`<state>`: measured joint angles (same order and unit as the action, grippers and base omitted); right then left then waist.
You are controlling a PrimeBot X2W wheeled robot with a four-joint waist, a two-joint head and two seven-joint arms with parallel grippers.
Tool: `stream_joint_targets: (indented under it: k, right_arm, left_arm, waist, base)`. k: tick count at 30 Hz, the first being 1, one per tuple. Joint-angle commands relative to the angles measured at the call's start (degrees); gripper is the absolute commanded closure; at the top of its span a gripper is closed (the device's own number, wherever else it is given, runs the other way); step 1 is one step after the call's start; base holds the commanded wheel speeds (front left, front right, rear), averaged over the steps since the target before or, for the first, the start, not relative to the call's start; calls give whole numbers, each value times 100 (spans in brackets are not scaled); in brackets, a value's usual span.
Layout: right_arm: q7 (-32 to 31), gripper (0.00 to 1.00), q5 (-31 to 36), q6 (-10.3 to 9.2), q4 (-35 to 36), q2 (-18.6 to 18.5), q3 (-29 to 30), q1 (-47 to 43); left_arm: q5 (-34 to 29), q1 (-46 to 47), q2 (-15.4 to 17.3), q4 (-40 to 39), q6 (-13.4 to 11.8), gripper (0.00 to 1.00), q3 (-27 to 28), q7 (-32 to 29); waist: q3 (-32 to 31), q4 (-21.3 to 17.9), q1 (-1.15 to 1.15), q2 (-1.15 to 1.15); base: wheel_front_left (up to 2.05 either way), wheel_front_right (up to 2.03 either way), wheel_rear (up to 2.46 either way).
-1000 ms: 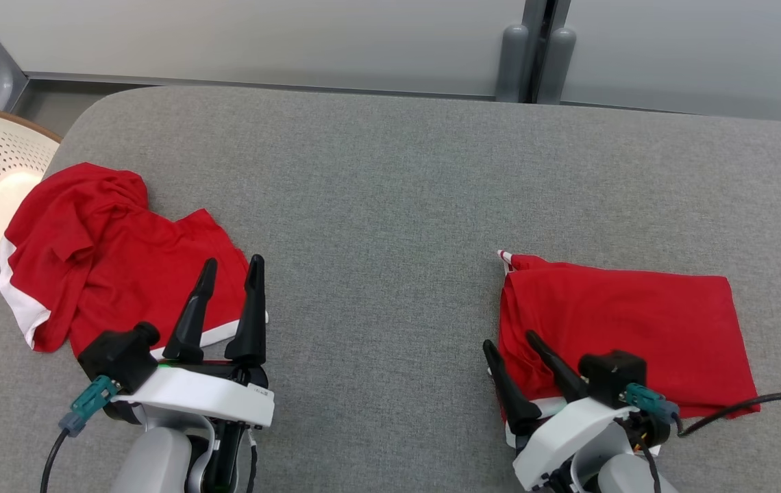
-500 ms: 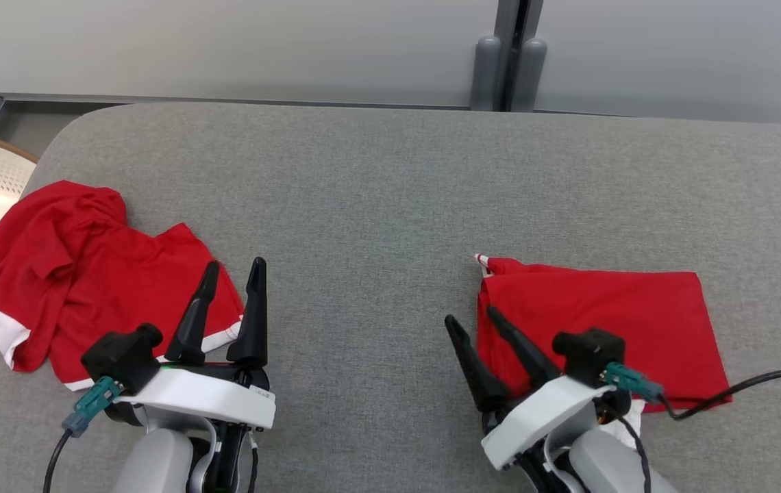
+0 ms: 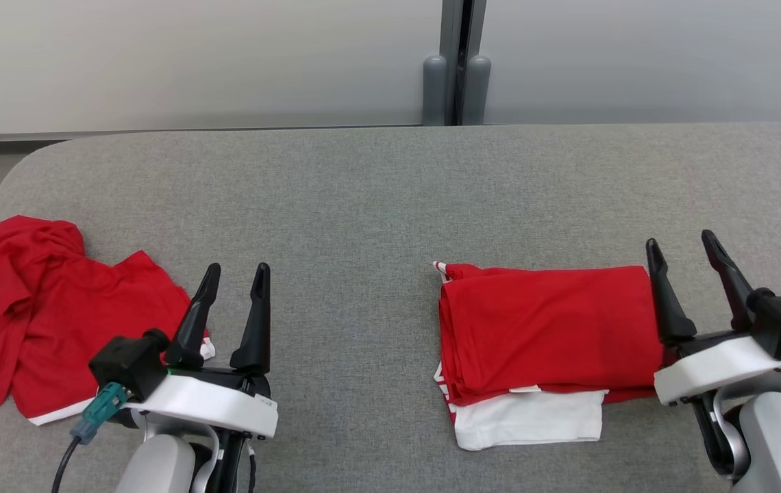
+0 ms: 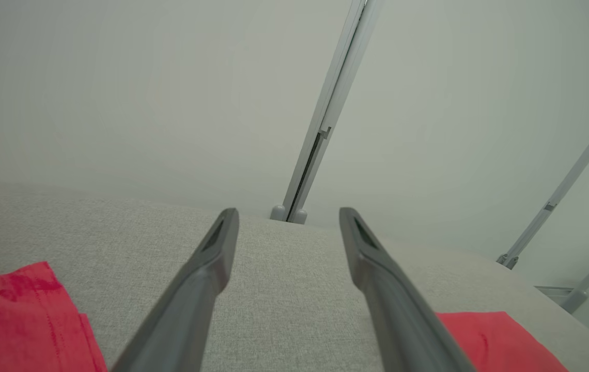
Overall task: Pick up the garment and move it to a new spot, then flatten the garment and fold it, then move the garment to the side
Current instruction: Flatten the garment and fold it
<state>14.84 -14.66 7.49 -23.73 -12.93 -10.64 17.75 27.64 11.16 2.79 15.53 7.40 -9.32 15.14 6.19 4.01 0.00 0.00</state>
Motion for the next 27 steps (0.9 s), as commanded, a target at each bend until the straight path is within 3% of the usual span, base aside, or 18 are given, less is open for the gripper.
stream_joint_targets:
  k: [1, 11, 22, 27]
  right_arm:
    - [34, 0, 220, 0, 118, 66, 172, -157]
    - [42, 0, 1212, -1, 822, 529, 976, -863]
    - [44, 0, 1342, -1, 938, 736, 1146, -916]
    - [-37, 0, 1211, -1, 558, 804, 1353, -888]
  left_arm:
    - [-220, -45, 20, 11, -27, 0, 16, -1]
    - [-817, -249, 23, -236, -151, 0, 83, -1]
    - [-893, -282, 21, -224, -175, 0, 24, -1]
    - [-986, -184, 20, -214, -178, 0, -49, -1]
  waist:
    - [-3, -29, 0, 0]
    - [79, -61, 0, 0]
    - [145, 9, 0, 0]
    - [258, 44, 0, 0]
  base:
    - [0, 0, 0]
    - [0, 0, 0]
    - [0, 0, 0]
    - [0, 0, 0]
